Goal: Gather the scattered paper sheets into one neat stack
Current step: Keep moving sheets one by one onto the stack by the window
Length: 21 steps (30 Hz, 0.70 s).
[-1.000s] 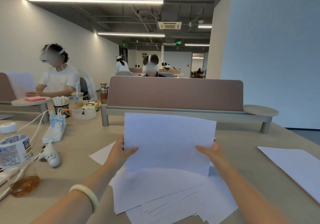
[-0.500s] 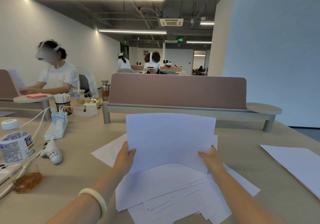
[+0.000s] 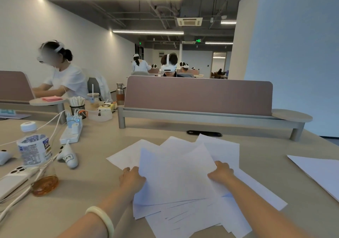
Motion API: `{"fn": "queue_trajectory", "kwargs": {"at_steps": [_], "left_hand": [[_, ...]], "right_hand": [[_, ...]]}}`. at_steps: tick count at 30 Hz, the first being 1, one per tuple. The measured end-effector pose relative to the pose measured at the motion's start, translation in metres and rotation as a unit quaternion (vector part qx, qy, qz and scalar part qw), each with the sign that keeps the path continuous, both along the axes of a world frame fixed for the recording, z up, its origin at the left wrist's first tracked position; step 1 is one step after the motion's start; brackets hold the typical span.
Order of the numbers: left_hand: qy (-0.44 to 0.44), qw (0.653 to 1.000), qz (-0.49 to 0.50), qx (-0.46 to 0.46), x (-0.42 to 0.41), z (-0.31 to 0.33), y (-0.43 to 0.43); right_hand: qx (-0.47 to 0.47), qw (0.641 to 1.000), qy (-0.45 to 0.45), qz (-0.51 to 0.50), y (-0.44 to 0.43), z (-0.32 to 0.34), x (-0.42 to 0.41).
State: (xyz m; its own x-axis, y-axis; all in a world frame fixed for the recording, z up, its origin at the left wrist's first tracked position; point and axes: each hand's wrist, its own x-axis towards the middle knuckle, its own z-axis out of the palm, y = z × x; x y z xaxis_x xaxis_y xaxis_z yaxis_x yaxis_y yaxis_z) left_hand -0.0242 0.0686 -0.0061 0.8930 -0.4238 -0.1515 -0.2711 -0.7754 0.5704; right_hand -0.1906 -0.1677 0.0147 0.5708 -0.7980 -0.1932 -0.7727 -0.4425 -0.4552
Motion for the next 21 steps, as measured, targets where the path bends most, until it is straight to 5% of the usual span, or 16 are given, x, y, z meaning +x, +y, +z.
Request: {"fn": "queue_trajectory", "kwargs": {"at_steps": [13,21], "left_hand": [[0.177,0.968,0.067,-0.166,0.012,0.018,0.004],[0.214,0.945,0.077,-0.234,0.062,-0.025,-0.002]], "right_hand": [[0.281,0.945,-0.147,-0.074,-0.03,0.001,-0.012],[0.302,0.943,-0.131,-0.04,-0.052,-0.014,-0.019]]}}
